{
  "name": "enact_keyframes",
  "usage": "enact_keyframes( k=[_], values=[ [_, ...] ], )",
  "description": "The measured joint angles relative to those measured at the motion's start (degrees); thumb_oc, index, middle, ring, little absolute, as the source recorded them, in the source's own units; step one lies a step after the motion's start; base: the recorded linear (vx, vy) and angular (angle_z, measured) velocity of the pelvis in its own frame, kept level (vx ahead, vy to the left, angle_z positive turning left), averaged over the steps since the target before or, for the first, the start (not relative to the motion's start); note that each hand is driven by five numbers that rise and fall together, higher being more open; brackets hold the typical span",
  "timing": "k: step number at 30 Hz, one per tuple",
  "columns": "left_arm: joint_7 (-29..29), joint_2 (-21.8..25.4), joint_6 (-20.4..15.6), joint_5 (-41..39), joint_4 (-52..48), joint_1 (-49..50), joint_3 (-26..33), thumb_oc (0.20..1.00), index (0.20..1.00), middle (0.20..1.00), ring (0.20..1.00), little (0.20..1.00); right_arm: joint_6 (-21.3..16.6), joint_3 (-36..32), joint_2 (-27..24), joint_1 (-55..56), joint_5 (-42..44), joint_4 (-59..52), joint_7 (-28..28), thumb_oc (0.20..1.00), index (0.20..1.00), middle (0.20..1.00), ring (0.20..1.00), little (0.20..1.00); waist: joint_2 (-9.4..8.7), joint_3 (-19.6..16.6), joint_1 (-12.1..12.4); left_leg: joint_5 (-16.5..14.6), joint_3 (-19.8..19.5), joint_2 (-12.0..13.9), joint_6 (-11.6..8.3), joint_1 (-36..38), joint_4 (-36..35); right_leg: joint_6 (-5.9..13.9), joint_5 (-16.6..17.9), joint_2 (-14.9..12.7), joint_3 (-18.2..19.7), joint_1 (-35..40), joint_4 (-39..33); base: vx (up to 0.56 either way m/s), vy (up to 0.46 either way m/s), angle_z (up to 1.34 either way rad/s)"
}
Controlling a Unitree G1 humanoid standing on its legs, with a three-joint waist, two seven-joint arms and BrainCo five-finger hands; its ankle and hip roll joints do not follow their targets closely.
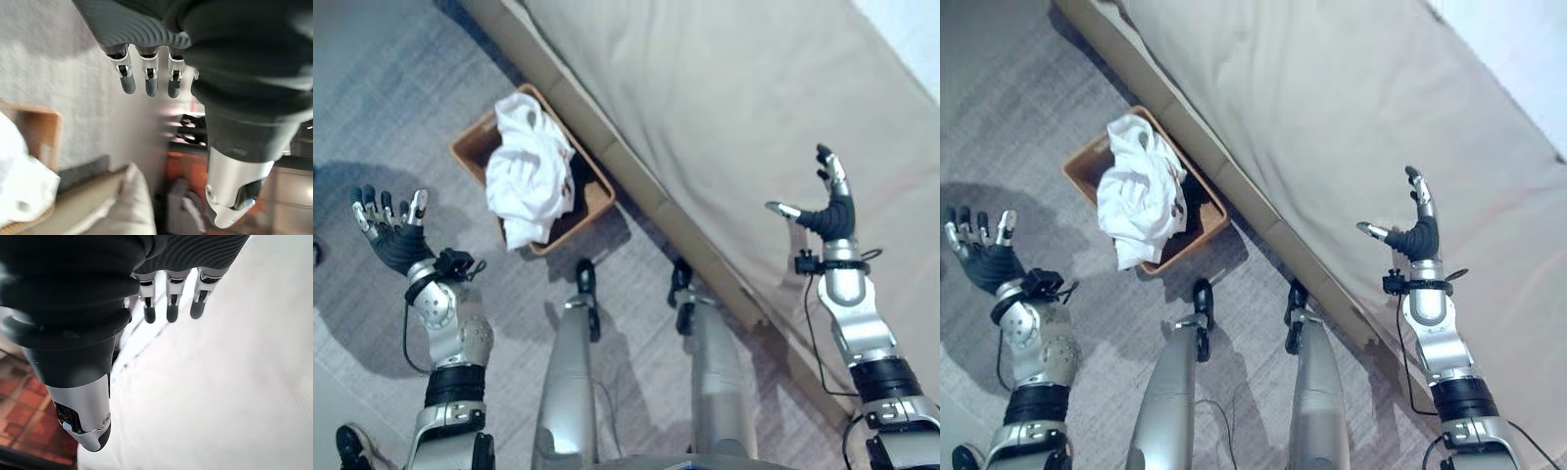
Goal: Pick up clothes into the bucket
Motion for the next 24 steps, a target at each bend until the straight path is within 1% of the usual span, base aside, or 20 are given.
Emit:
enact_keyframes(
  k=[1, 2, 4, 6, 7, 9, 10, 11, 13, 14, 15, 16, 18, 19, 22, 24],
  values=[
    [-0.99, -0.06, -0.01, 0.01, -0.05, 0.83, -0.73, 1.0, 1.0, 1.0, 1.0, 1.0, 0.11, 0.21, 0.25, 0.81, 0.0, 0.73, 0.55, 1.0, 1.0, 1.0, 1.0, 1.0, 0.09, -0.22, 0.0, 0.27, 0.06, -0.15, 0.13, 4.21, -1.69, 0.25, 0.36, 0.0, -0.1, 4.08, -1.63, 0.06, 0.02, 0.01],
    [-1.51, -0.06, -0.01, -0.01, -0.4, 1.13, -1.08, 1.0, 1.0, 1.0, 1.0, 1.0, 0.08, 0.44, 0.26, 1.08, 0.01, 0.97, 0.79, 1.0, 1.0, 1.0, 1.0, 1.0, 0.12, -0.26, 0.0, 0.25, 0.07, -0.18, 0.13, 6.35, -2.83, 0.32, 0.27, 0.0, -0.29, 6.3, -2.58, 0.11, 0.035, 0.0],
    [-4.23, -0.13, -0.04, 0.18, -2.86, 4.23, -2.61, 1.0, 1.0, 1.0, 1.0, 1.0, 0.08, 0.57, 0.63, 2.97, 0.02, 1.38, 1.87, 1.0, 1.0, 1.0, 1.0, 1.0, 0.29, -2.25, -0.17, 0.79, 0.15, -0.3, 0.34, 12.76, -6.97, 0.89, 0.55, 0.16, -1.11, 12.78, -6.56, 0.13, 0.028, 0.01],
    [-5.61, 0.07, 0.02, 0.66, -3.49, 4.86, -3.41, 1.0, 1.0, 1.0, 1.0, 1.0, 0.09, 0.56, 0.63, 4.47, 0.01, 1.55, 2.63, 1.0, 1.0, 1.0, 1.0, 1.0, 0.44, -3.32, -0.16, 1.19, 0.13, -0.35, 0.42, 16.03, -9.19, 1.04, 0.86, 0.29, -1.71, 16.23, -8.97, 0.14, 0.028, 0.03],
    [-6.88, 0.06, 0.11, 1.08, -4.38, 6.16, -3.6, 1.0, 1.0, 1.0, 1.0, 1.0, 0.09, 0.58, 0.84, 5.16, 0.0, 1.91, 3.53, 1.0, 1.0, 1.0, 1.0, 1.0, 0.52, -3.74, -0.2, 1.87, 0.2, -0.47, 0.4, 19.14, -11.29, 1.04, 1.65, 0.44, -1.82, 19.1, -10.9, 0.11, 0.023, 0.0],
    [-8.21, 0.05, 0.12, 1.09, -4.88, 7.3, -3.65, 1.0, 1.0, 1.0, 1.0, 1.0, 0.16, 0.58, 1.03, 5.59, 0.01, 2.89, 4.23, 1.0, 1.0, 1.0, 1.0, 1.0, 0.61, -3.82, -0.1, 2.18, 0.43, -0.48, 0.48, 22.69, -13.26, 1.04, 2.2, 0.69, -2.0, 22.66, -13.0, 0.08, 0.013, -0.04],
    [-9.19, 0.05, 0.12, 1.09, -4.91, 8.49, -3.81, 1.0, 1.0, 1.0, 1.0, 1.0, 0.37, 0.58, 1.13, 6.33, 0.01, 3.37, 4.79, 1.0, 1.0, 1.0, 1.0, 1.0, 0.9, -4.47, -0.09, 2.38, 0.55, -0.39, 0.61, 25.69, -14.9, 1.18, 2.67, 1.11, -2.16, 25.97, -15.2, 0.05, 0.001, -0.04],
    [-10.15, 0.04, 0.13, 1.08, -5.45, 9.63, -4.14, 1.0, 1.0, 1.0, 1.0, 1.0, 0.36, 0.49, 1.01, 7.39, 0.02, 3.36, 5.04, 1.0, 1.0, 1.0, 1.0, 1.0, 1.24, -6.56, -0.21, 2.43, 0.54, -0.35, 0.58, 26.76, -15.98, 1.28, 2.86, 1.24, -2.44, 27.29, -16.69, 0.1, -0.006, -0.01],
    [-11.45, 0.02, 0.16, 1.1, -6.94, 10.22, -4.78, 1.0, 1.0, 1.0, 1.0, 1.0, 0.36, 0.5, 1.01, 8.06, 0.02, 3.52, 5.39, 1.0, 1.0, 1.0, 1.0, 1.0, 1.43, -7.43, -0.2, 2.9, 0.54, -0.33, 0.73, 28.53, -17.49, 1.39, 3.71, 1.45, -2.85, 29.34, -18.43, 0.13, -0.003, 0.0],
    [-12.84, -0.14, 0.36, 1.07, -7.96, 10.81, -5.89, 1.0, 1.0, 1.0, 1.0, 1.0, 0.4, 0.53, 1.31, 8.43, 0.01, 4.42, 6.26, 1.0, 1.0, 1.0, 1.0, 1.0, 1.56, -7.74, -0.32, 3.3, 0.67, -0.27, 0.47, 31.43, -19.31, 1.5, 4.43, 1.83, -3.1, 32.41, -20.67, 0.12, 0.002, -0.03],
    [-13.48, -0.32, 0.58, 1.07, -8.52, 11.27, -6.43, 1.0, 1.0, 1.0, 1.0, 1.0, 0.44, 0.55, 1.47, 8.88, 0.01, 4.59, 6.39, 1.0, 1.0, 1.0, 1.0, 1.0, 1.59, -8.2, -0.27, 3.3, 0.81, -0.24, 0.47, 32.46, -19.89, 1.49, 4.6, 2.05, -3.1, 33.55, -21.63, 0.16, -0.005, -0.09],
    [-15.26, -0.22, 0.71, 1.1, -9.77, 13.19, -8.11, 1.0, 1.0, 1.0, 1.0, 1.0, 0.45, 0.57, 2.41, 9.99, 0.01, 5.06, 6.72, 1.0, 1.0, 1.0, 1.0, 1.0, 1.57, -10.13, -0.24, 3.29, 1.24, -0.12, 0.47, 35.24, -21.61, 1.64, 4.8, 2.36, -3.13, 36.29, -23.73, 0.12, -0.014, -0.1],
    [-17.32, -0.72, 1.28, 1.02, -10.76, 14.32, -9.06, 1.0, 1.0, 1.0, 1.0, 1.0, 0.45, 0.59, 2.98, 10.66, 0.0, 5.36, 7.4, 1.0, 1.0, 1.0, 1.0, 1.0, 1.67, -11.53, -0.26, 3.32, 1.79, -0.05, 0.44, 37.78, -23.52, 1.94, 5.08, 2.72, -3.13, 38.68, -25.65, 0.12, -0.012, -0.11],
    [-18.69, -0.75, 1.61, 1.08, -11.2, 14.99, -10.73, 1.0, 1.0, 1.0, 1.0, 1.0, 0.46, 0.72, 3.79, 11.25, 0.0, 5.98, 7.52, 1.0, 1.0, 1.0, 1.0, 1.0, 1.63, -12.58, -0.17, 3.48, 1.95, 0.0, 0.28, 39.89, -24.85, 2.13, 5.52, 3.15, -3.1, 40.86, -27.27, 0.08, -0.008, -0.07],
    [-21.66, -0.81, 2.8, 1.06, -11.74, 16.43, -13.08, 1.0, 1.0, 1.0, 1.0, 1.0, 0.49, 1.67, 3.92, 12.61, -0.03, 6.48, 8.54, 1.0, 1.0, 1.0, 1.0, 1.0, 1.57, -15.23, -0.58, 3.6, 2.7, 0.06, 0.23, 41.98, -26.6, 2.27, 5.99, 3.48, -3.02, 42.65, -29.23, 0.09, -0.011, -0.1],
    [-22.49, -1.31, 3.57, 0.98, -12.04, 17.11, -14.67, 1.0, 1.0, 1.0, 1.0, 1.0, 0.79, 2.28, 5.01, 12.72, -0.33, 6.88, 8.59, 1.0, 1.0, 1.0, 1.0, 1.0, 1.4, -15.5, -1.33, 3.77, 3.32, 0.16, 0.23, 44.16, -27.74, 2.44, 6.93, 3.92, -2.72, 45.07, -31.56, 0.09, -0.026, -0.14]
  ],
)
